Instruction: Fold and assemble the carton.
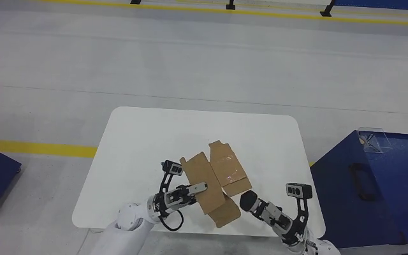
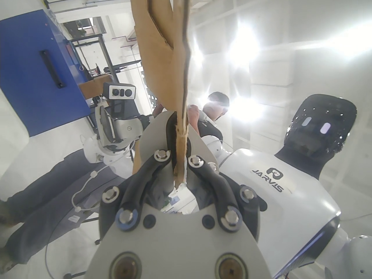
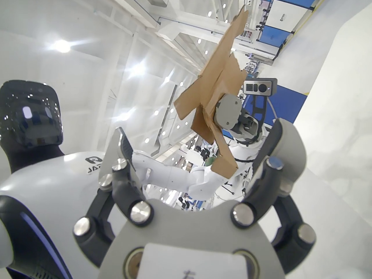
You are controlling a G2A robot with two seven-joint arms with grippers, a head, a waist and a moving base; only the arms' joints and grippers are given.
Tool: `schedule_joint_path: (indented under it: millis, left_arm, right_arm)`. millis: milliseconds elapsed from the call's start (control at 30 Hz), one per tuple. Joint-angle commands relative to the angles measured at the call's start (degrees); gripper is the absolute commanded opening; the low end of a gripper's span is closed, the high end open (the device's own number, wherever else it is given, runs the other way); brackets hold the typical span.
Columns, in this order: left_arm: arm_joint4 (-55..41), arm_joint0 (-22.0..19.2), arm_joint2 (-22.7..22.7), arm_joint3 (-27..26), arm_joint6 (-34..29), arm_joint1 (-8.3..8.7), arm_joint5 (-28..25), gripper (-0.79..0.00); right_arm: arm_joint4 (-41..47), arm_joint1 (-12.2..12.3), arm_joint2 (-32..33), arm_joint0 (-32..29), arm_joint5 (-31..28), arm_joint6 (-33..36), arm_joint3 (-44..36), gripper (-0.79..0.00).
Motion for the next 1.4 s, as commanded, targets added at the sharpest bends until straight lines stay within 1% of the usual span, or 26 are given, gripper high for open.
schedule_joint_path:
  millis: [0, 133, 233, 267, 300, 333, 367, 400, 433, 500, 533, 567, 667, 833, 867, 900, 1000, 1100, 1233, 1367]
  left_arm:
    - [-0.44, -0.59, 0.59, 0.93, -0.71, -0.29, -0.42, -0.785]
    - [-0.47, -1.0, 1.15, 2.16, -1.44, -0.7, -1.54, -0.785]
    - [0.16, -0.99, 1.3, 2.33, -1.02, -0.92, -2.41, -0.785]
    - [0.7, -1.05, 1.17, 2.41, -0.99, -0.94, -2.91, -0.785]
    - [1.34, -1.05, 1.11, 2.47, -0.92, -0.96, -3.29, -0.785]
    - [2.08, -1.05, 0.96, 2.52, -0.64, -0.97, -3.79, -0.785]
    - [2.95, -1.0, 0.87, 2.54, -0.27, -0.98, -4.31, -0.785]
    - [3.55, -0.91, 0.88, 2.51, 0.08, -1.02, -4.55, -0.785]
    - [3.96, -0.83, 0.96, 2.47, 0.33, -1.06, -4.54, -0.785]
    - [4.82, -0.8, 0.91, 2.43, 0.86, -1.11, -4.78, -0.785]
    - [5.06, -0.77, 0.91, 2.38, 1.09, -1.14, -4.81, -0.785]
    - [5.3, -0.76, 0.9, 2.36, 1.28, -1.17, -4.84, -0.785]
    - [5.68, -0.72, 0.82, 2.23, 1.72, -1.27, -5.15, -0.785]
    - [6.33, -0.75, 0.81, 2.45, 2.26, -1.43, -5.31, -0.782]
    - [6.42, -0.77, 0.79, 2.65, 2.46, -1.45, -5.19, -0.44]
    - [6.57, -0.79, 0.68, 2.82, 2.84, -1.48, -5.3, 0.0]
    - [5.81, -0.6, 0.17, 3.51, 3.42, -1.51, -5.22, 0.0]
    - [3.56, -0.35, -1.49, 4.95, 3.47, -1.32, -4.92, 0.0]
    - [-2.1, -0.09, -5.09, 7.94, 1.62, -0.83, -3.96, 0.0]
    - [-6.08, -0.27, -9.39, 11.93, -0.3, -0.26, -4.61, 0.0]
  right_arm:
    - [-1.71, -0.1, -0.4, 0.13, -2.39, -0.2, 0.3, 0.0]
    - [-3.4, -0.5, -2.93, 0.48, -3.5, -2.07, 0.86, 0.0]
    - [-6.6, -0.8, -4.8, 1.17, -4.02, -3.21, 1.51, -0.009]
    - [-8.53, -0.92, -5.09, 1.43, -4.38, -4.27, 2.02, -0.062]
    - [-10.11, -1.08, -5.67, 1.63, -4.47, -5.42, 2.39, -0.172]
    - [-11.52, -1.22, -6.24, 1.87, -4.3, -6.48, 2.78, -0.305]
    - [-13.27, -1.35, -6.54, 2.23, -4.37, -7.55, 3.08, -0.385]
    - [-14.87, -1.48, -6.87, 2.49, -4.46, -8.76, 3.44, -0.403]
    - [-16.19, -1.61, -7.42, 2.65, -4.42, -9.58, 3.62, -0.44]
    - [-17.68, -1.79, -8.32, 2.92, -4.23, -10.84, 3.95, -0.619]
    - [-18.56, -1.84, -8.5, 3.1, -3.89, -11.32, 4.23, -0.686]
    - [-19.38, -1.88, -8.64, 3.27, -3.55, -11.85, 4.45, -0.785]
    - [-20.96, -1.93, -9.27, 3.6, -2.02, -12.35, 5.01, -0.785]
    - [-20.93, -1.85, -9.57, 3.67, -1.83, -12.58, 5.16, -0.785]
    - [-20.77, -1.79, -9.4, 3.67, -1.78, -12.47, 5.1, -0.785]
    - [-20.54, -1.72, -9.16, 3.62, -1.73, -12.3, 4.95, -0.785]
    - [-20.42, -1.35, -7.46, 3.14, -1.18, -11.69, 4.08, -0.785]
    - [-20.39, -0.79, -4.56, 1.98, -0.03, -10.72, 2.31, -0.785]
    - [-20.61, 0.07, 0.42, -0.16, 1.87, -8.98, -0.3, -0.785]
    - [-20.95, 0.79, 4.86, -1.99, 3.84, -7.03, -2.43, -0.785]
